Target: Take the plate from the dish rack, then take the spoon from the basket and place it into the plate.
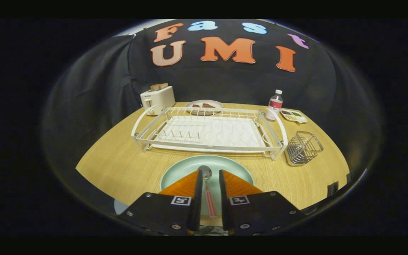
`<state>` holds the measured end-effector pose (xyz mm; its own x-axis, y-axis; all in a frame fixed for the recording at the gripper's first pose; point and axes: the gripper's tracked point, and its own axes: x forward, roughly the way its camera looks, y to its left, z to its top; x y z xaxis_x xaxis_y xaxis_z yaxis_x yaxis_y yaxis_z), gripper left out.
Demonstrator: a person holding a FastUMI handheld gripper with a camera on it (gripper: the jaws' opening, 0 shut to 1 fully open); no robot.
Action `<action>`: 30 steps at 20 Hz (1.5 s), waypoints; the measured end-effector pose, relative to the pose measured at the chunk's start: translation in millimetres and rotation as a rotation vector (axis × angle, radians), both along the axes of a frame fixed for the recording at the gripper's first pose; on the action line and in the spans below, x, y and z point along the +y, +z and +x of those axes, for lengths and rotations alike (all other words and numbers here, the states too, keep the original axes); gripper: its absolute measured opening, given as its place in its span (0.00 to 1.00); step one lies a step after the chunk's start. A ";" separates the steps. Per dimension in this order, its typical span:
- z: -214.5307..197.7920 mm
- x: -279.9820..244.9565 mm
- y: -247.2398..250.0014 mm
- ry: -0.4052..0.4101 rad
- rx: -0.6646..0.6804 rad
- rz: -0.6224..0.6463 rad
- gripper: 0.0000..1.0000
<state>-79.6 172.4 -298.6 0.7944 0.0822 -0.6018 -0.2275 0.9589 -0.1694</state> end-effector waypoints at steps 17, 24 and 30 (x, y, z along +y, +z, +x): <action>61.0 -68.5 128.4 -0.148 -0.197 0.049 0.98; 80.5 -106.8 176.8 -0.200 -0.285 0.077 0.98; 89.0 -135.4 198.2 -0.222 -0.338 0.038 0.98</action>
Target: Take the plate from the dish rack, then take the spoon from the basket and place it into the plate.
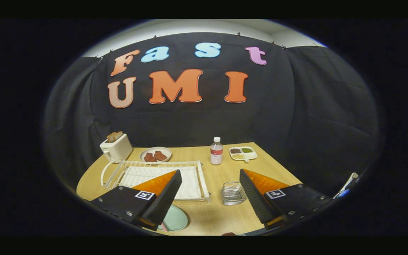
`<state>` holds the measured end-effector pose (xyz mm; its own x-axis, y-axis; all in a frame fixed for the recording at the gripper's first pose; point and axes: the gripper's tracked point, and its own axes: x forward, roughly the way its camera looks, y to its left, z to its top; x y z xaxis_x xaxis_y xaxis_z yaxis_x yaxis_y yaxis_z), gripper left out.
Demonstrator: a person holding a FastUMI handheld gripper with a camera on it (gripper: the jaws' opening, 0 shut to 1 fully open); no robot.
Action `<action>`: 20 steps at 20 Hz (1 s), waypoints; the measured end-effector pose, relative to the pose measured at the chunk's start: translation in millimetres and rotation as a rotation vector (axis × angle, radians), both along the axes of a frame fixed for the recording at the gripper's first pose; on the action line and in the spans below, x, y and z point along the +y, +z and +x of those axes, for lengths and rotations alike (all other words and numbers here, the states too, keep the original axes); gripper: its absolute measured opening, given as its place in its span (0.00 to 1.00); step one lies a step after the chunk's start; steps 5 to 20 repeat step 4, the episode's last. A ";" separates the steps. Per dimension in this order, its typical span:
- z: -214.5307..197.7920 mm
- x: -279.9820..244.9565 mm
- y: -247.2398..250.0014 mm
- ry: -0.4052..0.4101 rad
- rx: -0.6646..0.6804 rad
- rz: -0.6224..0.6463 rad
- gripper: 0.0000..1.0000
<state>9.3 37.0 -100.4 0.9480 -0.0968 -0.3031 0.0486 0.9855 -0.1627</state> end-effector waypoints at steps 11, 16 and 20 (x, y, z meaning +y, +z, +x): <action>2.2 -11.2 7.0 -0.019 -0.025 0.023 0.98; 2.2 -11.2 7.0 -0.019 -0.025 0.023 0.98; 2.2 -11.2 7.0 -0.019 -0.025 0.023 0.98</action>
